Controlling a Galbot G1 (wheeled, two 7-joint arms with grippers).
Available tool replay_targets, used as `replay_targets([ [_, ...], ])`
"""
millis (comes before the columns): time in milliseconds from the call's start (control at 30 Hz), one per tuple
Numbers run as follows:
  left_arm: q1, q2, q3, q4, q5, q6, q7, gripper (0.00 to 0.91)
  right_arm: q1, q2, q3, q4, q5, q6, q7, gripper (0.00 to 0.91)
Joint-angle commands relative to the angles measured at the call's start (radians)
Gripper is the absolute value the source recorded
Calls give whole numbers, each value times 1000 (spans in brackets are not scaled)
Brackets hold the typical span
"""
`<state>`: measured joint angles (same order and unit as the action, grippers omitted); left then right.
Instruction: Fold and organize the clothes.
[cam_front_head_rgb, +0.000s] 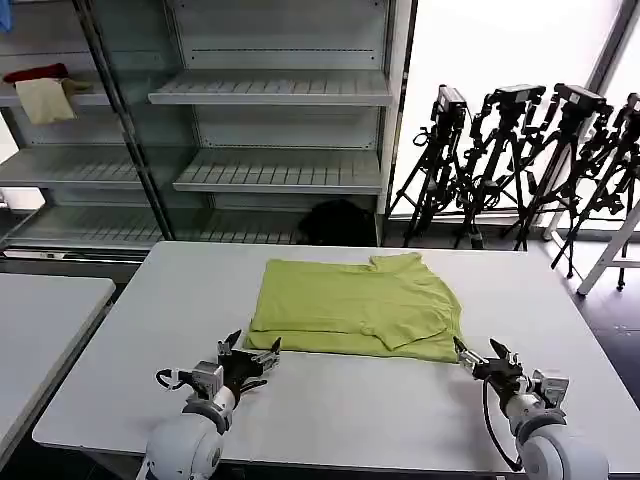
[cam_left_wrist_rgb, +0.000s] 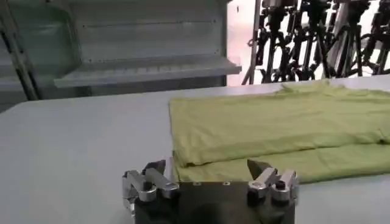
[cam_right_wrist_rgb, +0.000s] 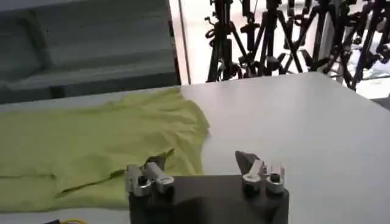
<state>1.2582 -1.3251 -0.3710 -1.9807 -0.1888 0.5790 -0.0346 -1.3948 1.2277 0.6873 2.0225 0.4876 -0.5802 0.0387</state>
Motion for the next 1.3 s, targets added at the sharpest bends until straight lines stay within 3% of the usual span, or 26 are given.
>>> replay_targets([
  [33, 5, 0, 2, 0, 5, 0, -5, 907, -29, -3, -14, -36, -61, 0, -12, 0],
  [133, 9, 2, -4, 9, 7, 0, -4, 907, -29, -3, -19, -40, -69, 0, -19, 0],
  [167, 10, 3, -5, 10, 8, 1, -4, 867, -30, -3, -20, -37, -70, -1, -21, 0],
  [200, 11, 2, -6, 13, 9, 0, -3, 665, -31, -3, -20, -35, -70, -1, -21, 0],
  [233, 12, 2, -7, 15, 9, 1, -3, 665, -32, -3, -19, -31, -70, 0, -22, 0],
  [267, 12, 2, -7, 15, 10, 0, -3, 343, -34, -4, -18, -25, -69, 0, -25, 0],
  [300, 13, 2, -7, 17, 11, 1, -3, 141, -36, -3, -16, -17, -67, 0, -27, 0],
  [367, 15, 3, -6, 17, 15, 1, -2, 10, -38, -3, -11, -1, -63, 0, -29, 0],
  [1133, -9, -2, 18, 43, 57, -2, -13, 0, -77, -17, 3, 90, -24, -1, -30, 0],
  [1300, -17, -5, 19, 43, 72, -3, -29, 0, -118, -30, 4, 137, 32, -2, 2, 0],
])
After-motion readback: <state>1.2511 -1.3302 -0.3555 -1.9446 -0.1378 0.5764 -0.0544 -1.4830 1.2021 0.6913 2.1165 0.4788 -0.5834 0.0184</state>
